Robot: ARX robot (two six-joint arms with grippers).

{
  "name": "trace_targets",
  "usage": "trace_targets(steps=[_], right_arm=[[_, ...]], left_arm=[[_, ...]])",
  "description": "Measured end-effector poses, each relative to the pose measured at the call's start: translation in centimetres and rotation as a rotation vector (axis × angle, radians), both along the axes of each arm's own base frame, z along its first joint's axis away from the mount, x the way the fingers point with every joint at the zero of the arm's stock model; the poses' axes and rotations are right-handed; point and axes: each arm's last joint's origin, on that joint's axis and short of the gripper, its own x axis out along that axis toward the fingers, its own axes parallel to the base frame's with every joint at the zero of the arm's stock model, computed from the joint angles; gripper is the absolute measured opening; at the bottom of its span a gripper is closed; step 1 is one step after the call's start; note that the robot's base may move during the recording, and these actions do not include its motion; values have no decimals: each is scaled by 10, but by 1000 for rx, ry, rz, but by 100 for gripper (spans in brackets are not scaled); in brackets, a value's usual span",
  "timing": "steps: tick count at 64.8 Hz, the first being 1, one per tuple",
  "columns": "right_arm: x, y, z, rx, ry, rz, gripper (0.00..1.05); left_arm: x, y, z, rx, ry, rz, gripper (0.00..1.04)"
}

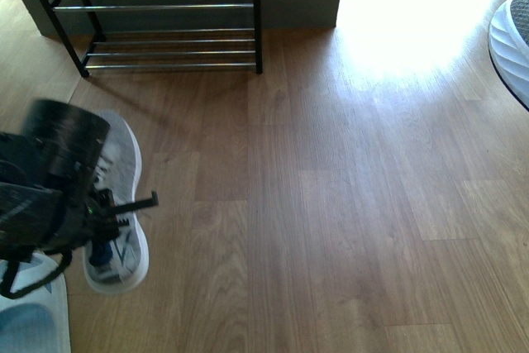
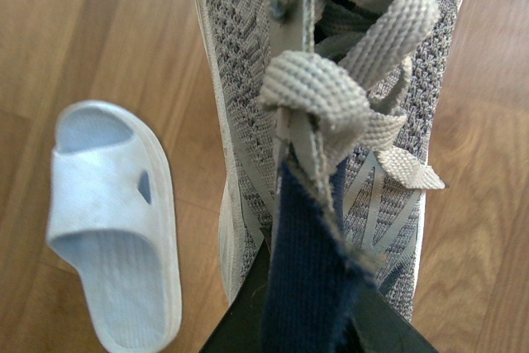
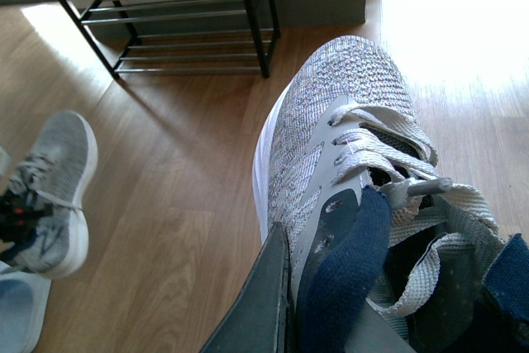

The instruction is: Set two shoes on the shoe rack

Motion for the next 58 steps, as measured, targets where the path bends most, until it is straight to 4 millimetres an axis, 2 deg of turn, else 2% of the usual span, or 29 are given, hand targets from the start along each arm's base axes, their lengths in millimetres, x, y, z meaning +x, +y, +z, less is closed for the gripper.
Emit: trace_targets(steps=[5, 9, 22, 27, 36, 58], right_arm=[[0, 0, 0, 0, 0, 0, 1], [0, 0, 0, 0, 0, 0, 1], [0, 0, 0, 0, 0, 0, 1], [0, 0, 0, 0, 0, 0, 1], [0, 0, 0, 0, 0, 0, 1], [0, 0, 0, 0, 0, 0, 1]], left_arm=[[-18, 5, 45, 24, -90, -5, 3], [-32, 8, 74, 57, -144, -10, 3], [-76, 10, 150, 144, -316, -12, 3], [-94, 7, 173, 174, -377, -32, 3], [-118, 6, 195, 210, -447, -59, 3], [-120, 6, 192, 227, -431, -72, 3]])
